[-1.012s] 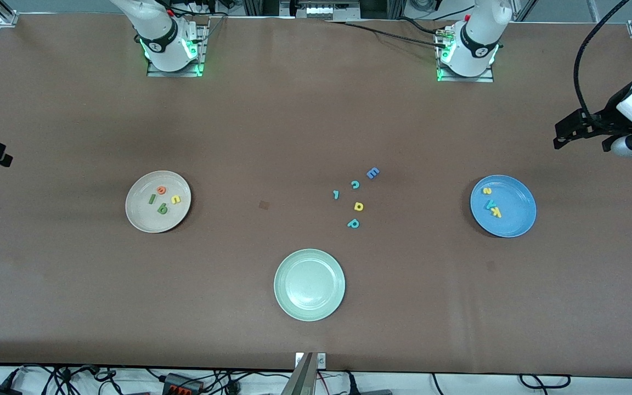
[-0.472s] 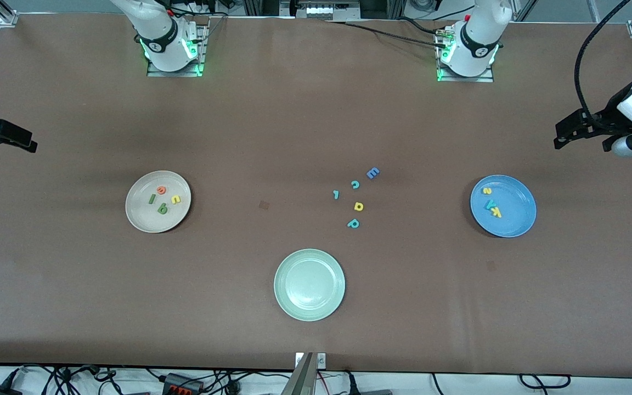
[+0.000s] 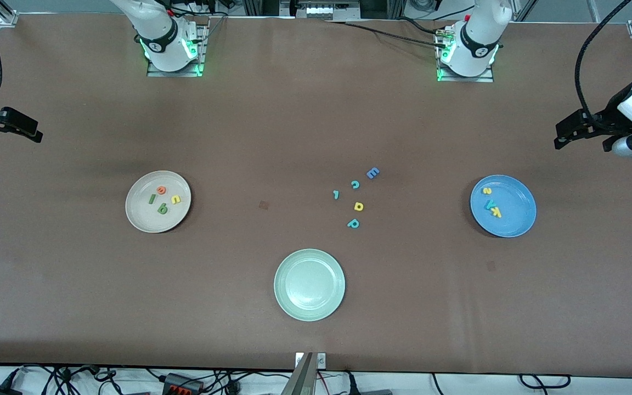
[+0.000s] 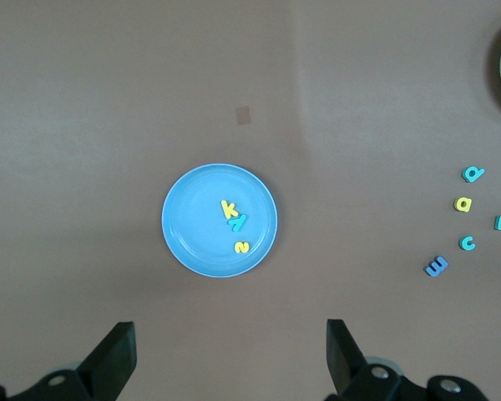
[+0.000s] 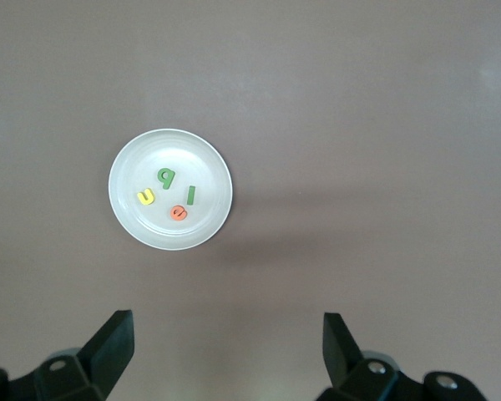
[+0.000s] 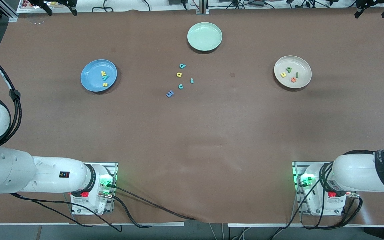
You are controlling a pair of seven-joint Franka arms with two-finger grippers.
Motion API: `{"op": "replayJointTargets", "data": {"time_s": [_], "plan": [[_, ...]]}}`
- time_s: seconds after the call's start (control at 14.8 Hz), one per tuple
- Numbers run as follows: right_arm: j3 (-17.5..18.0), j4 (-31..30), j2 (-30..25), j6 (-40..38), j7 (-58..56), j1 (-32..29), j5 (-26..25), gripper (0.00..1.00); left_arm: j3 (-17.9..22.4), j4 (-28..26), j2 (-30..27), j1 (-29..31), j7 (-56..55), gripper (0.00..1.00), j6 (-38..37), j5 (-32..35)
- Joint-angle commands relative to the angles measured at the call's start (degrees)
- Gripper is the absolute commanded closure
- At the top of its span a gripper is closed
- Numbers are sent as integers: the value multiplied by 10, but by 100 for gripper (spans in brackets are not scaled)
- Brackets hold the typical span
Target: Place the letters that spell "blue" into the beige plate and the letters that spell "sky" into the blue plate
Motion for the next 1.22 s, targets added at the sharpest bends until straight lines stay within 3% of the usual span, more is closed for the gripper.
{"op": "replayJointTargets", "data": {"time_s": [0.0,0.34,0.61,1.15], "plan": [[3,-11,-15,-4,22,0,0,0,2,10,3,-1,2,0,-9,9],[4,-19,-25,10,16,5,-4,0,3,11,3,-1,2,0,-9,9],[3,-82,-59,71,14,5,-2,0,3,11,3,-1,2,0,-9,9],[4,-67,-56,33,7,5,-1,0,3,11,3,-1,2,0,-9,8]]}}
